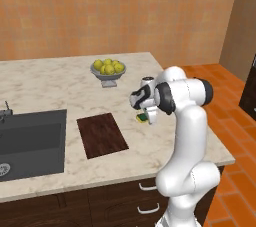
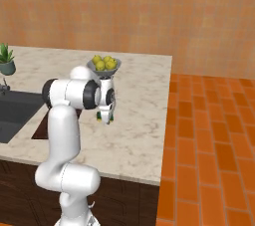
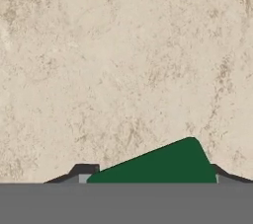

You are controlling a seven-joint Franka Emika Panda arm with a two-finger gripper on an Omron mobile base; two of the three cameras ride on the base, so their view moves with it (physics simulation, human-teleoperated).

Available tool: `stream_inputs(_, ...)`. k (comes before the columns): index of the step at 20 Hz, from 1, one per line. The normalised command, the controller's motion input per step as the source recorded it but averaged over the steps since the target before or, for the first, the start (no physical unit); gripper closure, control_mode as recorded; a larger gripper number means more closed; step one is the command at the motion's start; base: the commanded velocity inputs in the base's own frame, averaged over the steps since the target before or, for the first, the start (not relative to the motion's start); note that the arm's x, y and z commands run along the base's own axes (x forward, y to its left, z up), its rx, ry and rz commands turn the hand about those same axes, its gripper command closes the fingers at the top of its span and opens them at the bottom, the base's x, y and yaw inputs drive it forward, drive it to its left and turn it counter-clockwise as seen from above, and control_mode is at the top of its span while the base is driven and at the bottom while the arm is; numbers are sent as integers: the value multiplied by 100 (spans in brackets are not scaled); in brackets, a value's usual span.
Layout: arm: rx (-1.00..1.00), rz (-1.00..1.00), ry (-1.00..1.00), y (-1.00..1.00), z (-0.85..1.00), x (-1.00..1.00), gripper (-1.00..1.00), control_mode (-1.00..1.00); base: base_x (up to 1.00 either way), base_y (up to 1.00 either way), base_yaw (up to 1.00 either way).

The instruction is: Pick up the sponge from the counter and clean the cutting board by briefly scrubbing or pressing down on the cutting board. Once finished, release the sponge.

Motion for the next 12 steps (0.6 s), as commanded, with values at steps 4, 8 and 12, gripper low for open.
stream_inputs(4,2,0,0,-2,-66,-4,-100,-100,0,0,0)
stream_inputs(8,3,0,0,-4,0,0,-100,-100,0,0,0)
stream_inputs(12,0,0,-5,0,0,0,-100,-100,0,0,0)
